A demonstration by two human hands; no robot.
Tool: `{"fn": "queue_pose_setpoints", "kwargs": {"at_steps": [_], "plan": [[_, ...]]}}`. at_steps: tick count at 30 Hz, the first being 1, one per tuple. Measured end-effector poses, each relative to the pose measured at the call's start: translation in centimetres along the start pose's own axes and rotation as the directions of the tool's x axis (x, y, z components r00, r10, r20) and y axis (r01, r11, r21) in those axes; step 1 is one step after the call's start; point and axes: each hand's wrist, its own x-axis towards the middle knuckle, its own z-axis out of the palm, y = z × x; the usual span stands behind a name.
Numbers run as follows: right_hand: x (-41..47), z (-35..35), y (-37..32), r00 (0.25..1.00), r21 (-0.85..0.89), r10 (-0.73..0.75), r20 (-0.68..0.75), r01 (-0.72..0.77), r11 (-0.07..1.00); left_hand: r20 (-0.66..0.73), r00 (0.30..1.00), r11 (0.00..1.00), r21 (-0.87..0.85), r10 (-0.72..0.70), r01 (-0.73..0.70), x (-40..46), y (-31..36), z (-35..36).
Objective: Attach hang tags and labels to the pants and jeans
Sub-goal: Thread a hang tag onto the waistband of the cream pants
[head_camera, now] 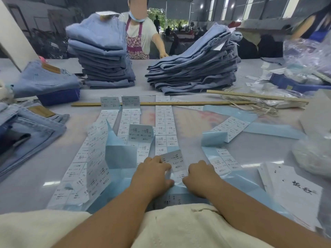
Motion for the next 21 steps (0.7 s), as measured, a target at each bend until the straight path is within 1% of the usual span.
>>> {"fn": "queue_pose_setpoints", "kwargs": {"at_steps": [3, 6, 8, 10, 14, 17, 21], "plan": [[-0.01, -0.11, -0.03, 1.000, 0.018, 0.016, -0.013, -0.016, 1.000, 0.029, 0.999, 0.997, 0.079, -0.012, 0.010, -0.11, -0.13, 0.15], [-0.07, -0.21, 0.29, 0.998, 0.051, 0.053, -0.024, -0.051, 0.997, 0.010, 0.999, 0.989, 0.147, -0.034, 0.032, -0.18, -0.20, 0.23], [-0.02, -0.13, 0.41, 0.998, 0.058, 0.044, -0.046, -0.042, 0.997, -0.003, 0.998, 0.980, 0.191, -0.062, 0.061, -0.13, -0.29, 0.22], [-0.03, -0.06, 0.38, 0.998, 0.067, 0.033, -0.054, -0.030, 0.997, 0.010, 0.996, 0.980, 0.177, -0.088, 0.085, -0.07, -0.34, 0.18], [-0.14, 0.00, 0.17, 0.999, 0.052, 0.030, -0.044, -0.028, 0.998, 0.026, 0.994, 0.990, 0.096, -0.110, 0.107, -0.06, -0.21, 0.01], [-0.23, -0.09, 0.16, 0.999, 0.059, 0.018, -0.037, -0.016, 0.998, -0.004, 0.992, 0.989, 0.065, -0.130, 0.130, 0.09, -0.20, 0.05], [-0.23, -0.09, 0.02, 1.000, 0.122, -0.011, -0.008, 0.012, 0.992, -0.060, 0.990, 0.990, 0.045, -0.131, 0.134, 0.24, -0.31, 0.20]]}}
